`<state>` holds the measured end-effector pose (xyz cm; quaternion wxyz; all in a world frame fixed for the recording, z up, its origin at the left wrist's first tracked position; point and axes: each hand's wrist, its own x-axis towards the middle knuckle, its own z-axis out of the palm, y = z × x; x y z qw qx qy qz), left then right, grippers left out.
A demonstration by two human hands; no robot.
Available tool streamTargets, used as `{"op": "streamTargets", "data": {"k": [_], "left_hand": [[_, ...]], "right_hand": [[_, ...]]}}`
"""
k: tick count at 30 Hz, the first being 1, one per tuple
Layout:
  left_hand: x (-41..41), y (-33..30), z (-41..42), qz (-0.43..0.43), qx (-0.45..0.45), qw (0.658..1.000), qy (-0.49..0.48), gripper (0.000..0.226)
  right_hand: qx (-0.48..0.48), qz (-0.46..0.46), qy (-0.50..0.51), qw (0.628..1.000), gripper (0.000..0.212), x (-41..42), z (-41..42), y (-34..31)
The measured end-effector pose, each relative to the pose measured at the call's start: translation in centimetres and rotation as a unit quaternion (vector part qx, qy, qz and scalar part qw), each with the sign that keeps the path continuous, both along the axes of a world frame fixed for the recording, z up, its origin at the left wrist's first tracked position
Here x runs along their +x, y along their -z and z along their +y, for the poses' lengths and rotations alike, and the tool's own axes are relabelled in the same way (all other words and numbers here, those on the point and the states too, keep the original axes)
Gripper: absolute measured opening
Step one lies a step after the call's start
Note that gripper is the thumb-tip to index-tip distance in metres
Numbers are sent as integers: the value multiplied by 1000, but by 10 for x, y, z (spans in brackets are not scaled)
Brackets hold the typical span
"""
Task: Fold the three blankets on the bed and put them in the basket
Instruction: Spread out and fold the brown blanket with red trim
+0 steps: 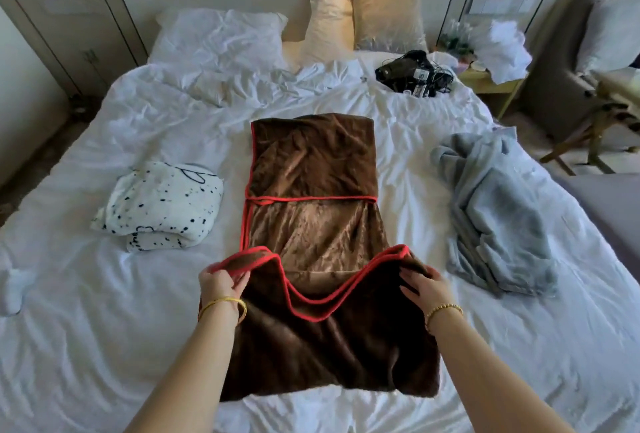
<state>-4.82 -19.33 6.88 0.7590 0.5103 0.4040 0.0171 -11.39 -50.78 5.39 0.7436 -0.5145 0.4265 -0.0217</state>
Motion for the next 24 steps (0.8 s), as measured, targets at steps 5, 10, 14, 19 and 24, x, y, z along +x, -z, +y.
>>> {"op": "streamTargets", "data": {"k": [5, 10, 14, 19, 24], "left_hand": [[78, 36, 12, 54, 96, 989, 99, 33], [133, 62, 6, 157, 85, 967, 182, 39], [163, 98, -6, 165, 58, 971, 162, 49], [191, 123, 1, 155, 53, 981, 103, 60], [231, 123, -14, 105, 73, 987, 93, 55]], "right_hand": [[-89, 49, -2, 995, 25, 93, -3, 31], [-150, 120, 1, 981, 31, 164, -26, 66], [-204, 167, -22, 964, 29, 195, -43, 112], [-278, 143, 33, 949, 13, 207, -50, 143], [-305, 110, 38, 945, 14, 241, -62, 146]]}}
